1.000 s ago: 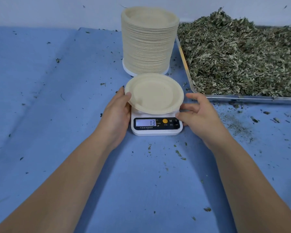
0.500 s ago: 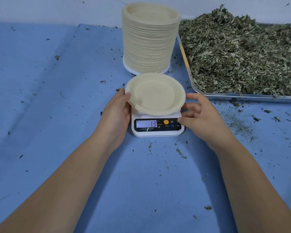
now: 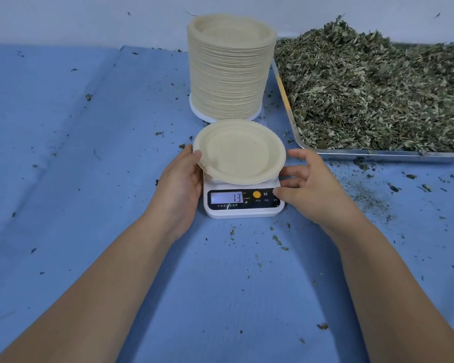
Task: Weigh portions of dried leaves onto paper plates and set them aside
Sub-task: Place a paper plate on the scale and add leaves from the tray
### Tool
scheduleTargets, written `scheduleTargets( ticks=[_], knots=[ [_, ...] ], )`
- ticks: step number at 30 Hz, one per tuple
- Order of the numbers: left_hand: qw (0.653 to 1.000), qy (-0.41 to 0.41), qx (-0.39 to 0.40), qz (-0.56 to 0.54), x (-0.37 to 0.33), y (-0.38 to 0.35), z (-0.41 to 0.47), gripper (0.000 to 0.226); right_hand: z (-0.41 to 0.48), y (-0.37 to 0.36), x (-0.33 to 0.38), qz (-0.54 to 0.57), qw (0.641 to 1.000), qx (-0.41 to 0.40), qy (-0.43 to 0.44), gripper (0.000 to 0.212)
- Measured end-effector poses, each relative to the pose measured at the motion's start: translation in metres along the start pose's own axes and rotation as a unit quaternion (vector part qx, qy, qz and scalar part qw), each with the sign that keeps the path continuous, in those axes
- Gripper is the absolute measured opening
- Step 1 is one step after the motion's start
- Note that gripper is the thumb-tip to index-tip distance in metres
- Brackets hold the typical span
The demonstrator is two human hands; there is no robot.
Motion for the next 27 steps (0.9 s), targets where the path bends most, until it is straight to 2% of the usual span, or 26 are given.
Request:
scheduleTargets(
  ticks=[3,6,8,10,12,14,17,20,22,24,27],
  knots=[
    [1.0,0.008,-0.011,-0.016,0.0,0.002,0.002,0.056,-0.003,0.003,0.001,0.01,1.0,-0.001,-0.013,0.079],
    [0.999,0.009,-0.022,-0.036,0.002,0.005,0.006,0.06,-0.002,0.015,0.009,0.036,0.995,-0.089,-0.006,0.052],
    [0.998,0.0,-0.038,-0.047,0.001,0.005,0.009,0.063,0.001,0.022,0.023,0.024,0.984,-0.169,0.059,0.034],
    [0.997,-0.02,-0.058,-0.051,-0.002,0.003,0.013,0.065,0.009,0.026,0.04,-0.052,0.963,-0.224,0.141,0.025],
    [0.994,-0.034,-0.081,-0.058,-0.004,0.002,0.017,0.062,0.024,0.026,0.053,-0.191,0.928,-0.248,0.202,0.026],
    [0.994,-0.038,-0.082,-0.066,-0.004,0.003,0.018,0.059,0.043,0.026,0.06,-0.33,0.881,-0.253,0.225,0.028],
    [0.994,-0.034,-0.073,-0.076,-0.001,0.006,0.016,0.056,0.069,0.028,0.056,-0.456,0.842,-0.236,0.166,0.038],
    [0.991,-0.032,-0.081,-0.101,0.001,0.004,0.015,0.052,0.082,0.028,0.043,-0.488,0.852,-0.165,0.091,0.049],
    [0.99,-0.025,-0.082,-0.111,0.003,0.002,0.014,0.05,0.084,0.027,0.039,-0.498,0.849,-0.15,0.095,0.049],
    [0.99,-0.019,-0.08,-0.116,0.004,0.001,0.014,0.049,0.084,0.03,0.046,-0.487,0.844,-0.184,0.129,0.044],
    [0.991,-0.024,-0.074,-0.112,0.004,0.003,0.015,0.046,0.091,0.044,0.065,-0.51,0.794,-0.28,0.175,0.036]
  ],
)
Point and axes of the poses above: each hand's wrist, its own z-axis towards the middle knuckle, its own y-axis out of the back of the hand, x = y × z, the point moved 3 cm from there along z, towards the middle knuckle
